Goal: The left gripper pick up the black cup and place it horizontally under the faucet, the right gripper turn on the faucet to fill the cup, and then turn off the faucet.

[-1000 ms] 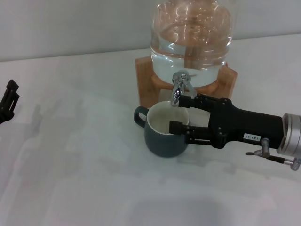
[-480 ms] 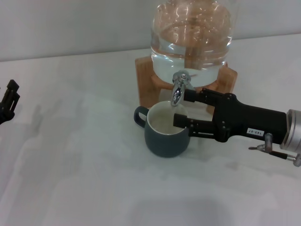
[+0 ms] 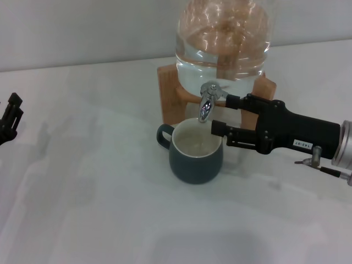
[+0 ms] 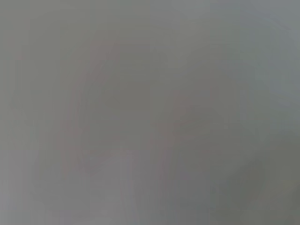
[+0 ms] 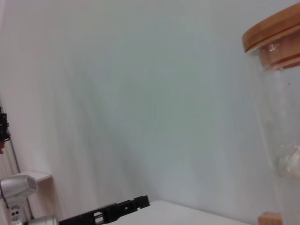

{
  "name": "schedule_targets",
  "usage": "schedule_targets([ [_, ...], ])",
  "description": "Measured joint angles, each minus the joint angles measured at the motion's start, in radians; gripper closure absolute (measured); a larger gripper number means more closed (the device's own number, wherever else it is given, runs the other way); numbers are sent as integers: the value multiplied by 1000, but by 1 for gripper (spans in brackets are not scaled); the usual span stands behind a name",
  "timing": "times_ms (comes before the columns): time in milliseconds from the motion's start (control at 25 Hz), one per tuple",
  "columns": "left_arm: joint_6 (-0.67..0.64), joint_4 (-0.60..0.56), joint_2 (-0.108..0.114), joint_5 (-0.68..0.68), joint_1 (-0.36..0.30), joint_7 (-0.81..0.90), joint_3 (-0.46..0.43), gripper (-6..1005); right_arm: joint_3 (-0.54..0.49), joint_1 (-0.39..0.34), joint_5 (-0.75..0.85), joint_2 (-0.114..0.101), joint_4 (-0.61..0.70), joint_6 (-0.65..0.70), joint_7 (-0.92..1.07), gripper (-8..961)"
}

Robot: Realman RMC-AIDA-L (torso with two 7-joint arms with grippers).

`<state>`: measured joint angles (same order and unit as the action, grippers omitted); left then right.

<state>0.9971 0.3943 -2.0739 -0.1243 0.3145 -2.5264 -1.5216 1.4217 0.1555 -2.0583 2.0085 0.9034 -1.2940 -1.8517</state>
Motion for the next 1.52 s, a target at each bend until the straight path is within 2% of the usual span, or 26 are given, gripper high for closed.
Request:
schedule_targets([
  [560, 0, 0, 0, -9, 0, 1, 0, 484, -47, -8, -2, -2, -13, -5, -4, 102],
  [760, 0, 1, 0, -10, 0, 2, 0, 484, -79, -11, -3, -2, -21, -66, -3, 102],
  [880, 0, 1, 0, -10, -1, 2, -2, 484, -144, -20, -2, -2, -23, -180, 14, 101],
  [1040, 0, 1, 0, -11, 0, 1, -3, 484, -203, -33, 2, -2, -24, -236, 22, 101],
  [1520, 0, 0, 2, -38, 3, 7, 0, 484, -553, -43, 173, -4, -82, -203, -49, 103],
])
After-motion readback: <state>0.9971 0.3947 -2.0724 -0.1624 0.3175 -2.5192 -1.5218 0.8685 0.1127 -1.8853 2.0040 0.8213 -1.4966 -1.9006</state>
